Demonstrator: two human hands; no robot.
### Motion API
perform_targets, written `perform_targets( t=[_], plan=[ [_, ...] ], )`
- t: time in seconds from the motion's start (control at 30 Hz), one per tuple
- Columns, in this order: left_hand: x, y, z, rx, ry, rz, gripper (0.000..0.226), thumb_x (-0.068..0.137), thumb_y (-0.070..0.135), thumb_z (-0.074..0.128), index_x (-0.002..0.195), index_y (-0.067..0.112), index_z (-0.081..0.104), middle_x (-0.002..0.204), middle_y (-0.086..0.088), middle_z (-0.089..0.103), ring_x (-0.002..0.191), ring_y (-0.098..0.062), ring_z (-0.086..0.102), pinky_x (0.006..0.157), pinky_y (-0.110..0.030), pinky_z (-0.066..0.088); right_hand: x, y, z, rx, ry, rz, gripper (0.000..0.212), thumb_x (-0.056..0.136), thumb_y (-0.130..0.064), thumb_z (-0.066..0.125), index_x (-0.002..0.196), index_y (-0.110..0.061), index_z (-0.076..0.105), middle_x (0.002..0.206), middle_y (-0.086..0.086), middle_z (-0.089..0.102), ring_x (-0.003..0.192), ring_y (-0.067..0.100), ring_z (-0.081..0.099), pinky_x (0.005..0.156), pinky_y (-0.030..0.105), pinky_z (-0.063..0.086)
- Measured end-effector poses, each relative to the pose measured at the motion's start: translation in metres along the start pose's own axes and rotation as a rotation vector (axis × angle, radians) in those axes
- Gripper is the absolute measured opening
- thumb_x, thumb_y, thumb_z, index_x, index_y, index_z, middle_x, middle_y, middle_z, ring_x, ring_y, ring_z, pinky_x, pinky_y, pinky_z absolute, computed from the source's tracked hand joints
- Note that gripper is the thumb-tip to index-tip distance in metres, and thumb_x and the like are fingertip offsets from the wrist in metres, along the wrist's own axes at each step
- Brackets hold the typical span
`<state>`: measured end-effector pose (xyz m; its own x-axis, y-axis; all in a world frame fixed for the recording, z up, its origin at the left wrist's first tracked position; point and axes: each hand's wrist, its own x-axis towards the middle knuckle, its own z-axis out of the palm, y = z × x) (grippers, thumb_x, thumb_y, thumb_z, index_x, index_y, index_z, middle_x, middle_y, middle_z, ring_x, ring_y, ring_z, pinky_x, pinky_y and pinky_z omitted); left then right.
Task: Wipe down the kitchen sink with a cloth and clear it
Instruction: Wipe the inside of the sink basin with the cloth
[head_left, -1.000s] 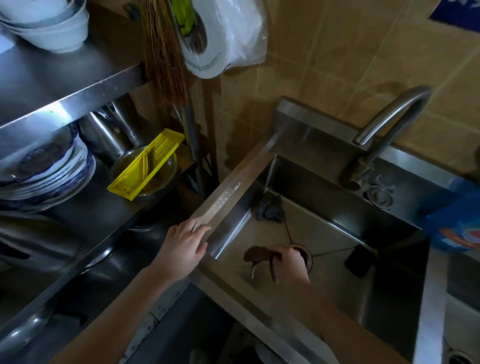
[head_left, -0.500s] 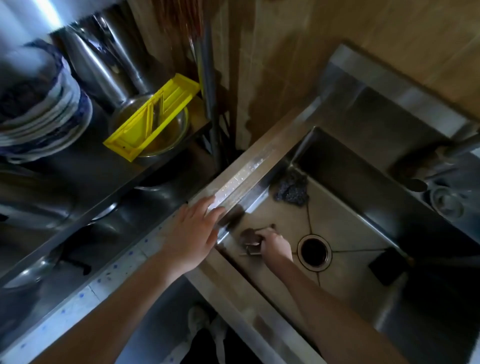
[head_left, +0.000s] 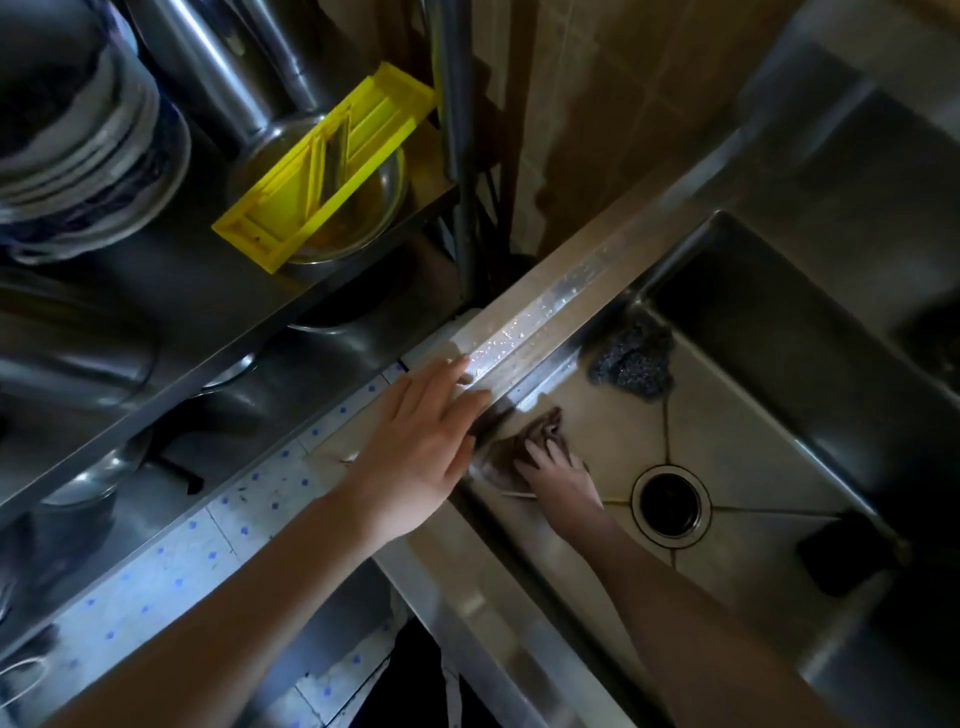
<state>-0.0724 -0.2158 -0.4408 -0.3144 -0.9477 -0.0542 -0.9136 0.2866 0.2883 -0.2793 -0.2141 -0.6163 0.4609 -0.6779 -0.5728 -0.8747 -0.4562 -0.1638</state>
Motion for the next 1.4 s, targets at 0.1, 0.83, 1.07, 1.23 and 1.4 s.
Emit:
perform_targets(
  t=[0.1,0.83,1.07,1.23,1.4],
  plan=[
    [0.007,0.006,0.003,0.012,-0.03,0.007,0.043,0.084,0.018,0.061,0.125,0.013,0.052,0.14,-0.017,0.042,0.13,-0.033,0.039,0.105,-0.05,0.034,0.003,0.014,0.0,0.036,0.005,0.068,0.054,0.093,-0.012,0.041,0.143,-0.031,0.031,0.157,-0.004,0.017,0.145,0.024,0.015,0.111,0.045,0.024],
    [0.018,0.031,0.001,0.026,-0.036,0.065,0.038,0.08,0.008,0.064,0.118,0.01,0.057,0.139,-0.021,0.043,0.131,-0.04,0.037,0.104,-0.055,0.035,-0.091,0.036,0.042,-0.063,-0.162,-0.117,0.051,0.089,-0.004,0.049,0.138,-0.011,0.04,0.151,0.013,0.028,0.137,0.035,0.027,0.109,0.048,0.031],
    [0.014,0.026,0.014,0.045,-0.039,0.081,0.041,0.079,0.012,0.063,0.118,0.012,0.053,0.139,-0.022,0.042,0.132,-0.041,0.035,0.109,-0.056,0.027,-0.027,0.018,0.029,-0.138,-0.016,-0.23,0.047,0.086,-0.015,0.056,0.131,-0.016,0.043,0.15,0.009,0.029,0.139,0.034,0.022,0.105,0.049,0.028],
    [0.016,0.03,0.016,0.064,-0.031,0.075,0.051,0.074,0.012,0.066,0.122,0.016,0.051,0.139,-0.021,0.042,0.133,-0.04,0.035,0.106,-0.055,0.03,-0.016,0.045,0.021,-0.148,0.032,-0.167,0.037,0.093,-0.015,0.046,0.13,-0.02,0.043,0.149,0.0,0.033,0.139,0.026,0.026,0.103,0.043,0.031],
    [0.019,0.035,0.015,0.076,-0.025,0.075,0.042,0.076,0.01,0.067,0.117,0.011,0.058,0.138,-0.022,0.044,0.13,-0.038,0.04,0.099,-0.055,0.037,-0.02,0.093,0.003,-0.1,0.01,-0.126,0.032,0.093,-0.017,0.043,0.123,-0.019,0.051,0.146,-0.001,0.038,0.132,0.022,0.035,0.095,0.04,0.037]
  ],
)
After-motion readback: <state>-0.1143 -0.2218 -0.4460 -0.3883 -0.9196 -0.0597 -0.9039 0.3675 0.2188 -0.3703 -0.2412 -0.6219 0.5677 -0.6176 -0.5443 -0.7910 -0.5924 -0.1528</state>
